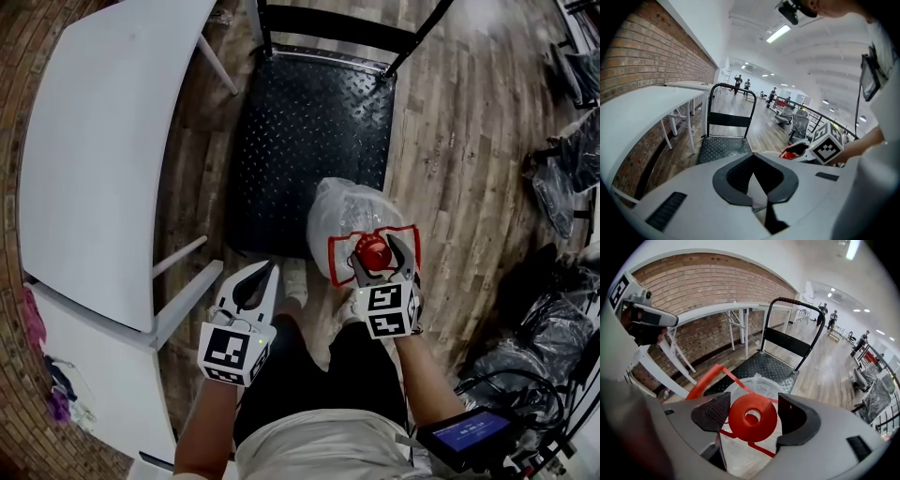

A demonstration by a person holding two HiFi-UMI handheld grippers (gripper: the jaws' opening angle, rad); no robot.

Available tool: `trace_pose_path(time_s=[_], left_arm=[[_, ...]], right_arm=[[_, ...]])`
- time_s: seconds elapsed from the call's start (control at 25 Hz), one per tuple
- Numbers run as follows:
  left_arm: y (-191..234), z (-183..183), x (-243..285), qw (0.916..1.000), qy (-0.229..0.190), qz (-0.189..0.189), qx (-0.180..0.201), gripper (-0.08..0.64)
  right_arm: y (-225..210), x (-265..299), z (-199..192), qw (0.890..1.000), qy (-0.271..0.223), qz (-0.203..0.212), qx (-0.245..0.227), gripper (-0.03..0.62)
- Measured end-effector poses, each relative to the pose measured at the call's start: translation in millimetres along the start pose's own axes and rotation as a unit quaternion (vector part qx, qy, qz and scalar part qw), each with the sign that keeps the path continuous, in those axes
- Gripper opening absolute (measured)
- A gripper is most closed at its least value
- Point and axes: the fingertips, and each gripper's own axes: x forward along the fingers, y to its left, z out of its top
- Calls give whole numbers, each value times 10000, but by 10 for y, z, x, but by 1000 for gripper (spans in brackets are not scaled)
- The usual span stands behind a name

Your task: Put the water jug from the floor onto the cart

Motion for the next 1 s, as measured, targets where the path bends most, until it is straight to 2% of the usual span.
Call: trace_pose_path(time_s=[0.16,0.32,0.36,0.4,0.52,0.64,0.8,0.92,1.0], left_arm=[[-69,102,-28,9997,-137,-186,-22,2],[-180,427,-130,9978,-470,-469,70,2],[-210,516,-169,9971,-537,-521,138,2],[-237,598,-210,9964,-599,-565,212,2],[-295,794,-324,9939,-790,-626,437,2],[-329,863,-422,9928,-927,-571,508,2],[-451,775,-489,9933,-925,-522,456,2],[-685,689,-553,9931,-881,-577,525,2],[-907,659,-620,9920,-890,-655,608,2]], right_arm=[[6,-263,290,9993,-349,47,131,316],[-36,-667,686,9946,-972,-13,364,313],[-51,-792,778,9927,-1137,-75,384,287],[-65,-913,857,9908,-1286,-153,389,234],[-68,-1208,985,9863,-1578,-309,381,195],[-35,-1435,951,9834,-1738,-349,401,168],[-105,-1674,670,9824,-1722,-538,489,119],[-256,-1890,390,9785,-1737,-807,770,48],[-336,-2089,202,9747,-1806,-973,882,24]])
